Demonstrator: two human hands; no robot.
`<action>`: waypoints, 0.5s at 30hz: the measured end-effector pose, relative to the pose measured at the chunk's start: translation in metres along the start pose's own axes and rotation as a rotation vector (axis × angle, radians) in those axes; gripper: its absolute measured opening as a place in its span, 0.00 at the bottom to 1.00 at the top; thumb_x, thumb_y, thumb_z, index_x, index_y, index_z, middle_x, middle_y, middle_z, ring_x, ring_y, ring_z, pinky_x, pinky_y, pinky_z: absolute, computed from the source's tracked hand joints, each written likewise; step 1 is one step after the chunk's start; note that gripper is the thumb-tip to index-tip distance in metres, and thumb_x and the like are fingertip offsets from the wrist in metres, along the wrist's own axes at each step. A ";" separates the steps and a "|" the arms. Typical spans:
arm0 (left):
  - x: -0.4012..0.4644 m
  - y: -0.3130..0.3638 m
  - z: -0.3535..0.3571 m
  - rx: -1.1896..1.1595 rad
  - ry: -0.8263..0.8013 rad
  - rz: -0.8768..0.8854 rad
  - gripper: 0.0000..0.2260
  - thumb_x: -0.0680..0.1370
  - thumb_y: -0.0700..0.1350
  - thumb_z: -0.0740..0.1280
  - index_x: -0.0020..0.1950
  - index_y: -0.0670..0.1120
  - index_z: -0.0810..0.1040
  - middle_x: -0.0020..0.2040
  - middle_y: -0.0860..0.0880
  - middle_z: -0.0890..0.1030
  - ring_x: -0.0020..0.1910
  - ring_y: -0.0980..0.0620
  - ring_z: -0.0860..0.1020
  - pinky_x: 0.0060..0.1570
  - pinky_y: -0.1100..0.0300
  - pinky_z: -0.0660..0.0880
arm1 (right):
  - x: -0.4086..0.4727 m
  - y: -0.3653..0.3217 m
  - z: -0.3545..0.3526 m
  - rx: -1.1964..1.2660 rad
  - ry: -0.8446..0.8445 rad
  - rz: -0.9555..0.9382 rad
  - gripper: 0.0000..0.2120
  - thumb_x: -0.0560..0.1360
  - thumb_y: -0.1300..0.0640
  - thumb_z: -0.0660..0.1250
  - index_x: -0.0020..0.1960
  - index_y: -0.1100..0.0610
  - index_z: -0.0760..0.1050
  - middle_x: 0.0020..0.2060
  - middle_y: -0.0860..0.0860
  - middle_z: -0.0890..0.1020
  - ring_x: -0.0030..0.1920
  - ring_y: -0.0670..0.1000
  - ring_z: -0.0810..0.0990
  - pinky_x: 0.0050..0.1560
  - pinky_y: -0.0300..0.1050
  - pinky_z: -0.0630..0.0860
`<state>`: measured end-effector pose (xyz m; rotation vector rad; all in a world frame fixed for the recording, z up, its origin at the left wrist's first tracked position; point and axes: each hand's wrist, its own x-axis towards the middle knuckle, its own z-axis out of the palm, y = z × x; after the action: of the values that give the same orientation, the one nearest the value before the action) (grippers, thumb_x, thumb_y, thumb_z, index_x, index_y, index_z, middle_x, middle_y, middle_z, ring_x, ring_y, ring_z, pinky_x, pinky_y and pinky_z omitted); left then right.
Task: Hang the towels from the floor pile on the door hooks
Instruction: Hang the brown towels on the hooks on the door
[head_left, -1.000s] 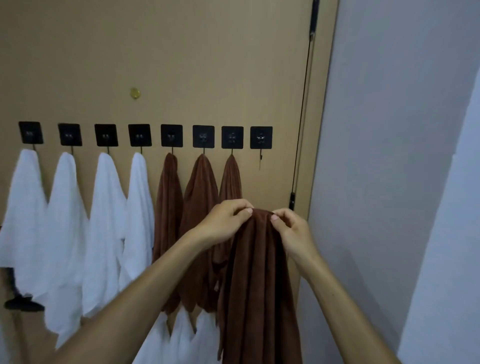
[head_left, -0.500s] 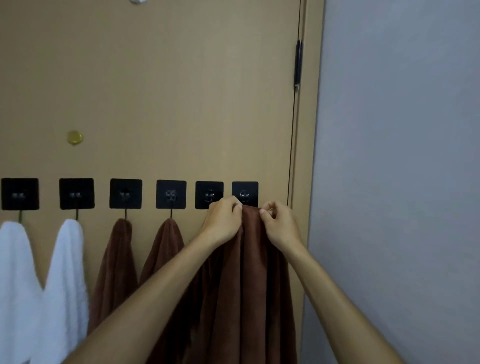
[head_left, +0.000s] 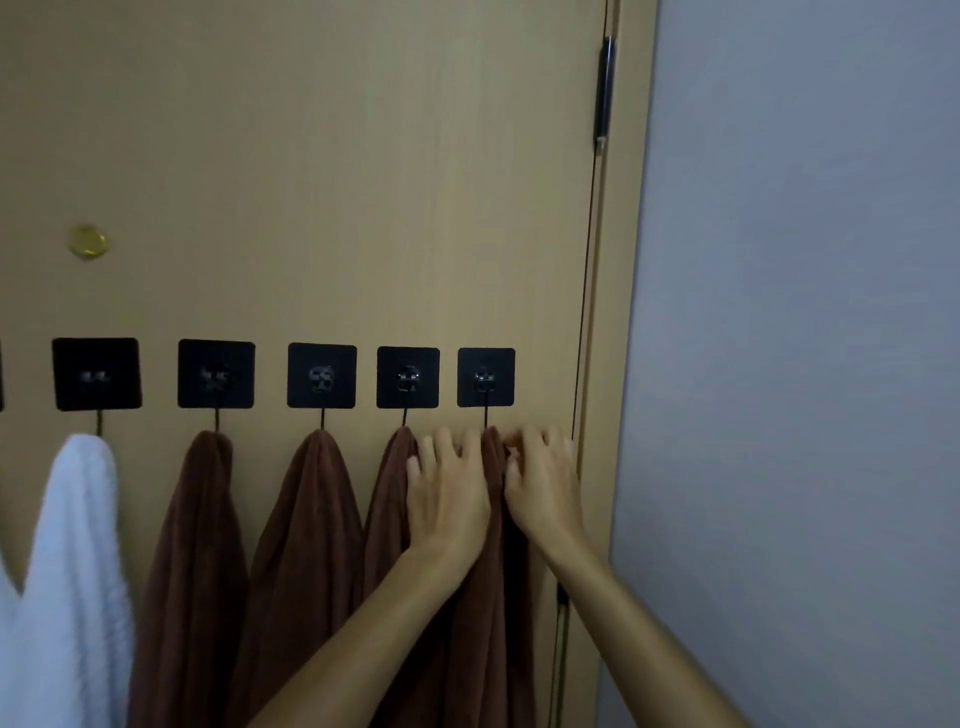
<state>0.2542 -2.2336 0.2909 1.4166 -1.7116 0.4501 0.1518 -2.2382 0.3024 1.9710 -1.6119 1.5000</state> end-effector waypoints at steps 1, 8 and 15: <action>-0.004 0.002 0.001 0.034 0.029 0.039 0.11 0.81 0.46 0.56 0.64 0.47 0.67 0.56 0.47 0.72 0.55 0.48 0.71 0.53 0.56 0.69 | -0.006 0.000 0.001 0.027 -0.015 -0.025 0.11 0.79 0.63 0.57 0.58 0.57 0.74 0.53 0.51 0.75 0.53 0.48 0.71 0.52 0.42 0.73; -0.038 0.006 0.020 -0.116 -0.150 0.074 0.26 0.82 0.47 0.55 0.77 0.44 0.50 0.69 0.50 0.67 0.66 0.53 0.65 0.65 0.60 0.63 | -0.044 0.008 0.007 0.434 -0.214 -0.014 0.22 0.83 0.55 0.50 0.76 0.53 0.54 0.68 0.45 0.67 0.67 0.41 0.67 0.69 0.36 0.62; -0.092 0.000 0.033 -0.087 -0.377 -0.003 0.35 0.81 0.44 0.58 0.76 0.41 0.35 0.79 0.47 0.46 0.75 0.49 0.53 0.74 0.57 0.56 | -0.093 0.029 0.027 0.489 -0.360 0.122 0.23 0.83 0.58 0.47 0.76 0.51 0.45 0.69 0.41 0.62 0.67 0.36 0.64 0.62 0.19 0.57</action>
<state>0.2420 -2.2001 0.1993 1.5089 -1.9982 0.1056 0.1532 -2.2093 0.2052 2.5706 -1.6312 1.8055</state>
